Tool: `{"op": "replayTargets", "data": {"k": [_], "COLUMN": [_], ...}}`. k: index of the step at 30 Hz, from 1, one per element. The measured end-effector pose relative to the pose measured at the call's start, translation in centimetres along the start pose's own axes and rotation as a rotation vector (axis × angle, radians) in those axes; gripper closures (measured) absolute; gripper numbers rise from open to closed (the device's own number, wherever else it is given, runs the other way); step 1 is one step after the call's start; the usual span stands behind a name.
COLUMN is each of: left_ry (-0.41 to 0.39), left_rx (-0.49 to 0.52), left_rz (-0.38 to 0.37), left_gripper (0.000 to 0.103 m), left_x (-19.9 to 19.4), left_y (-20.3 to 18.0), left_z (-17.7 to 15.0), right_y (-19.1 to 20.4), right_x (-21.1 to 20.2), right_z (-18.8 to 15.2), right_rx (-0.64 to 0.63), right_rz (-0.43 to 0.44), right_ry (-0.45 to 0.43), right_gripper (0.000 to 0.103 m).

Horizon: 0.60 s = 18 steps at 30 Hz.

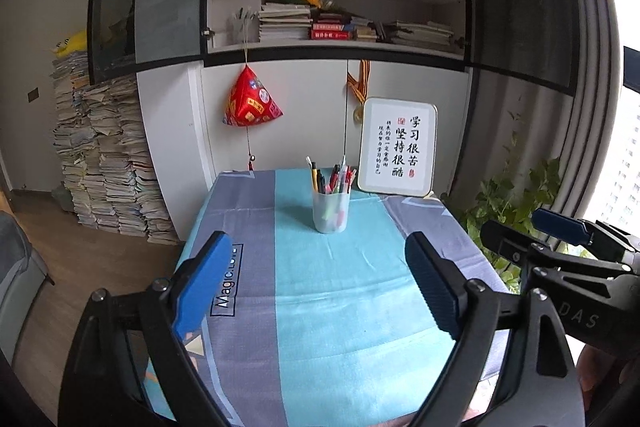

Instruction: Organize stationery

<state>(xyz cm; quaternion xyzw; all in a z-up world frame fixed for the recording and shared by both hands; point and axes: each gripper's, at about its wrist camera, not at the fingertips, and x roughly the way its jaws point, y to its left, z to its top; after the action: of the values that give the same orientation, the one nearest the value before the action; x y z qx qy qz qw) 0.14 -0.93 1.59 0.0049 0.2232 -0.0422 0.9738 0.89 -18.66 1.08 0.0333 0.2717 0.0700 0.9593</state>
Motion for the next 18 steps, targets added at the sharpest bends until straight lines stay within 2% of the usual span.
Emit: {"op": "replayTargets", "data": {"k": [7,18], "left_ry": [-0.049,-0.064], "left_rx": [-0.001,-0.008], "left_rz": [0.000,-0.001], "left_gripper": [0.010,0.008], "left_x": [-1.7,-2.2], "left_y": [0.1,0.5], "left_z": [0.3,0.3], "right_y": [0.3,0.5], "right_x": [-1.4,-1.8], "right_z": [0.1,0.1], "right_rx": [-0.006,-0.003], "right_rz": [-0.002,-0.002], "right_ry": [-0.034,-0.040], "right_gripper": [0.032,0.032]}}
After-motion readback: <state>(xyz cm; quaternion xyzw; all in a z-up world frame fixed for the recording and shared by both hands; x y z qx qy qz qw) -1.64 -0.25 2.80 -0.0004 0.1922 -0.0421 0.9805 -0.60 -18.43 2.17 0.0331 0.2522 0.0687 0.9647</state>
